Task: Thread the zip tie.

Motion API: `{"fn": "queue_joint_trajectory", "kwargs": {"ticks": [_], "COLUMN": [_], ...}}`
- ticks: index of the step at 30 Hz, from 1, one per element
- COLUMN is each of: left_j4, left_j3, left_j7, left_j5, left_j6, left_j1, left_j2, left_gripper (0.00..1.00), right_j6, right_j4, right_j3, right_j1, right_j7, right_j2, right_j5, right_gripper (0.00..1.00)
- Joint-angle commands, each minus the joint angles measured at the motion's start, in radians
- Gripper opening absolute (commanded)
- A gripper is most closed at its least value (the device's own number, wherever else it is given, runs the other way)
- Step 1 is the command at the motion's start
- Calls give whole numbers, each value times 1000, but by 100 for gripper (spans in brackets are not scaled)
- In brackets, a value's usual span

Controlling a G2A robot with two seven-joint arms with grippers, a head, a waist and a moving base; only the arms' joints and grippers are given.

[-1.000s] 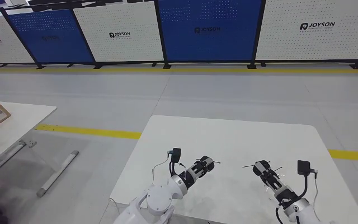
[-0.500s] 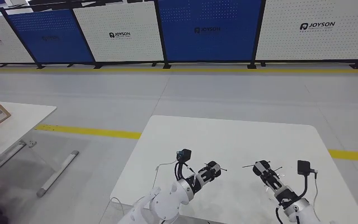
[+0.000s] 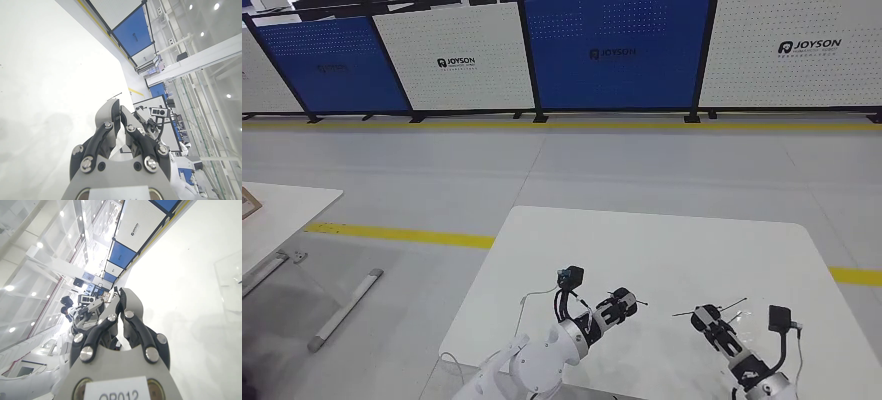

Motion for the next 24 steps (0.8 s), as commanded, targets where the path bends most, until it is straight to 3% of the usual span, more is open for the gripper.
{"fn": "queue_joint_trajectory", "kwargs": {"ticks": [1,5,10,13,18,22,24], "left_j4": [0,2,27,46,46,45,42], "left_j3": [0,6,55,73,73,73,74], "left_j7": [0,1,-23,10,10,12,34], "left_j5": [0,25,117,77,77,76,79], "left_j6": [0,-4,13,5,5,2,-23], "left_j1": [0,0,-9,-22,-22,-22,-22], "left_j2": [0,1,0,-9,-9,-9,-11], "left_gripper": [0,0,0,0,0,0,0], "right_j6": [0,0,0,0,-1,-47,-71], "right_j4": [0,0,0,0,0,-1,9], "right_j3": [1,1,1,1,0,-3,-26], "right_j1": [0,0,0,0,0,-3,-6], "right_j7": [0,0,0,0,0,0,-2], "right_j2": [0,0,0,0,0,-8,-16], "right_j5": [0,0,0,0,1,17,13], "right_gripper": [0,0,0,0,0,0,0]}}
